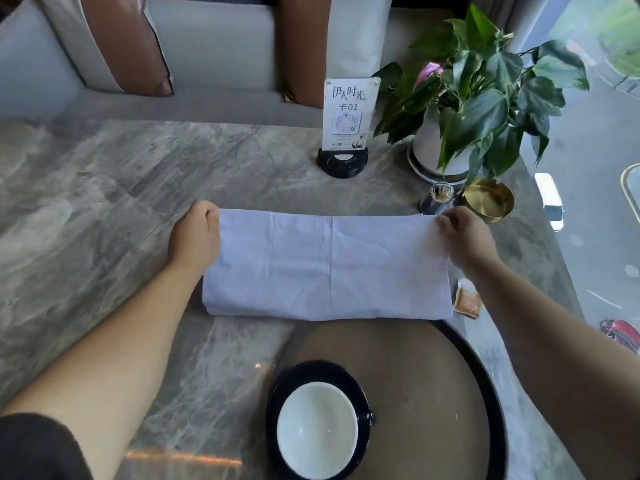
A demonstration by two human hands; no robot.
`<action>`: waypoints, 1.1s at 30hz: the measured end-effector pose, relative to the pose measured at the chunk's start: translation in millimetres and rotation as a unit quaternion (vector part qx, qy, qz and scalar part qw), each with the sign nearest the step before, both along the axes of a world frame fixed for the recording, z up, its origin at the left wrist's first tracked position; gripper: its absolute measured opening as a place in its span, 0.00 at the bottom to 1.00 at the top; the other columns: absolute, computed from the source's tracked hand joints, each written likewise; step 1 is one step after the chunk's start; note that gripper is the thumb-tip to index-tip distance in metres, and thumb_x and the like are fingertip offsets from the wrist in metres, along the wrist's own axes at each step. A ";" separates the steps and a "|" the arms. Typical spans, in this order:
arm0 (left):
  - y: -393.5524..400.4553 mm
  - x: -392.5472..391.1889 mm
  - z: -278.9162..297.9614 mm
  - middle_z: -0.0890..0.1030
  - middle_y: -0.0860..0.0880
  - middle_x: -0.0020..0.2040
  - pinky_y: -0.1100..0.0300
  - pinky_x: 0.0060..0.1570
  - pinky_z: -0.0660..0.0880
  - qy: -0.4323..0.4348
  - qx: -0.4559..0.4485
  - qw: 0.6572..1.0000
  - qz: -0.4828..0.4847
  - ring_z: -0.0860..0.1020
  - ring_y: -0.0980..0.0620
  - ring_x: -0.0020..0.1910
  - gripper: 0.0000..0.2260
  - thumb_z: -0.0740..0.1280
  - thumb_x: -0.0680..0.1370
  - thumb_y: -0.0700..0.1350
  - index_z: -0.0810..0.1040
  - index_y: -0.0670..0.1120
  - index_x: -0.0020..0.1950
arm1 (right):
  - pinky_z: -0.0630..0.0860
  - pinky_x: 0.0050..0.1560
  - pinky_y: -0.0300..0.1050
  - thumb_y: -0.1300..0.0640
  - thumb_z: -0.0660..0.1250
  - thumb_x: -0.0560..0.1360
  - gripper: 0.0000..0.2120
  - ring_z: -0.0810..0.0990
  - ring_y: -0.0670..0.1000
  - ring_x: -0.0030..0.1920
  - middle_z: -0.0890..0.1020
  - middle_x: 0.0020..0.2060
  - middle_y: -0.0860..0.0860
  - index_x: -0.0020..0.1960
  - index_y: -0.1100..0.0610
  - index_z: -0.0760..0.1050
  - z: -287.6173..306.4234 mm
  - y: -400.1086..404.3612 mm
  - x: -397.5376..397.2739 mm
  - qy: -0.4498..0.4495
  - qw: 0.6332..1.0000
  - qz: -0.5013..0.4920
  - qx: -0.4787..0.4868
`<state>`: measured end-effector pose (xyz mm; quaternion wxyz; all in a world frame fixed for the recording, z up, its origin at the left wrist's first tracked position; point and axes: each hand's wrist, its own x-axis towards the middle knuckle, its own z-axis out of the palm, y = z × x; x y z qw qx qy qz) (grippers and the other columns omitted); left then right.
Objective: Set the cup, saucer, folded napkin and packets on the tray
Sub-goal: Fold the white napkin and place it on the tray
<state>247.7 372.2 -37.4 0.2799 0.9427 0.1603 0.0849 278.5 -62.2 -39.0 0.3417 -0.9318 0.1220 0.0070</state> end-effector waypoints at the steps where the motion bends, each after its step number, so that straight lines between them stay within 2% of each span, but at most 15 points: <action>1: 0.3 8.7 -4.1 0.79 0.38 0.45 0.50 0.41 0.69 0.004 0.012 1.000 -0.006 0.75 0.38 0.43 0.09 0.55 0.80 0.44 0.73 0.43 0.47 | 0.69 0.40 0.45 0.52 0.60 0.78 0.09 0.78 0.57 0.42 0.80 0.41 0.55 0.48 0.55 0.75 -4.4 1.6 8.1 -0.004 1.000 -0.010 -0.012; 5: -0.3 30.3 -15.7 0.80 0.37 0.47 0.49 0.42 0.71 0.017 0.040 0.999 -0.019 0.75 0.37 0.44 0.10 0.55 0.81 0.44 0.74 0.43 0.49 | 0.73 0.44 0.49 0.51 0.60 0.77 0.12 0.79 0.62 0.47 0.82 0.45 0.59 0.53 0.58 0.76 -19.0 4.4 29.0 -0.015 0.997 -0.041 -0.057; 11: 0.9 41.2 -32.7 0.80 0.34 0.47 0.46 0.44 0.73 0.061 0.076 0.995 -0.023 0.76 0.34 0.45 0.08 0.58 0.80 0.42 0.76 0.41 0.49 | 0.74 0.42 0.50 0.49 0.60 0.76 0.13 0.79 0.63 0.47 0.82 0.47 0.59 0.56 0.52 0.75 -41.2 7.4 36.5 0.019 0.993 -0.041 -0.113; 15: 1.9 42.2 -40.2 0.81 0.35 0.46 0.48 0.42 0.72 0.081 0.096 0.992 -0.025 0.76 0.34 0.43 0.08 0.59 0.80 0.42 0.76 0.41 0.48 | 0.68 0.38 0.47 0.49 0.61 0.75 0.11 0.79 0.62 0.44 0.82 0.45 0.60 0.52 0.54 0.74 -53.2 8.4 37.5 0.031 0.991 -0.041 -0.123; 19: 5.0 41.8 -40.7 0.80 0.34 0.47 0.49 0.43 0.72 0.096 0.101 0.990 -0.035 0.76 0.35 0.44 0.09 0.57 0.80 0.41 0.76 0.40 0.50 | 0.69 0.38 0.47 0.48 0.61 0.75 0.12 0.79 0.62 0.44 0.82 0.45 0.60 0.52 0.55 0.74 -55.4 6.9 40.0 0.033 0.990 -0.038 -0.129; 21: 6.2 40.4 -38.2 0.79 0.34 0.49 0.48 0.45 0.72 0.111 0.109 0.987 -0.032 0.75 0.35 0.45 0.10 0.55 0.81 0.41 0.75 0.39 0.52 | 0.71 0.39 0.48 0.46 0.60 0.75 0.14 0.79 0.62 0.47 0.81 0.47 0.59 0.53 0.55 0.72 -51.1 7.9 39.9 0.038 0.990 -0.057 -0.126; 23: -1.0 36.2 -33.9 0.75 0.32 0.56 0.44 0.52 0.71 0.106 0.134 0.985 -0.010 0.73 0.33 0.52 0.12 0.57 0.80 0.43 0.73 0.39 0.58 | 0.74 0.44 0.52 0.44 0.60 0.76 0.18 0.77 0.61 0.52 0.79 0.53 0.58 0.58 0.56 0.71 -45.0 13.3 33.6 0.016 0.990 -0.066 -0.123; 25: -18.0 24.6 -33.7 0.71 0.33 0.63 0.40 0.58 0.68 0.089 0.163 0.982 -0.025 0.71 0.32 0.58 0.17 0.62 0.78 0.44 0.70 0.40 0.66 | 0.73 0.54 0.57 0.44 0.60 0.76 0.22 0.73 0.61 0.58 0.75 0.59 0.58 0.64 0.57 0.69 -41.1 21.9 17.2 -0.033 0.987 -0.032 -0.152; 28: -47.0 -8.7 -44.0 0.69 0.37 0.70 0.38 0.63 0.66 0.072 0.211 0.963 -0.151 0.68 0.34 0.67 0.24 0.64 0.76 0.48 0.68 0.40 0.70 | 0.66 0.65 0.59 0.43 0.60 0.76 0.27 0.67 0.60 0.67 0.70 0.68 0.57 0.70 0.57 0.65 -43.2 37.8 -16.0 -0.070 0.975 0.085 -0.194; 30: -57.7 -33.3 -54.7 0.67 0.39 0.73 0.38 0.66 0.64 0.100 0.236 0.942 -0.215 0.65 0.37 0.71 0.27 0.56 0.76 0.55 0.68 0.41 0.71 | 0.56 0.71 0.58 0.41 0.57 0.77 0.31 0.58 0.59 0.74 0.62 0.75 0.56 0.74 0.56 0.60 -50.0 45.3 -32.7 -0.015 0.956 0.176 -0.233; 33: -58.2 -64.8 -70.9 0.61 0.41 0.76 0.39 0.70 0.58 0.158 0.235 0.930 -0.236 0.58 0.40 0.75 0.35 0.41 0.78 0.64 0.64 0.42 0.74 | 0.42 0.75 0.57 0.35 0.47 0.77 0.36 0.44 0.56 0.77 0.49 0.78 0.53 0.77 0.54 0.48 -64.5 47.9 -41.4 0.067 0.921 0.263 -0.278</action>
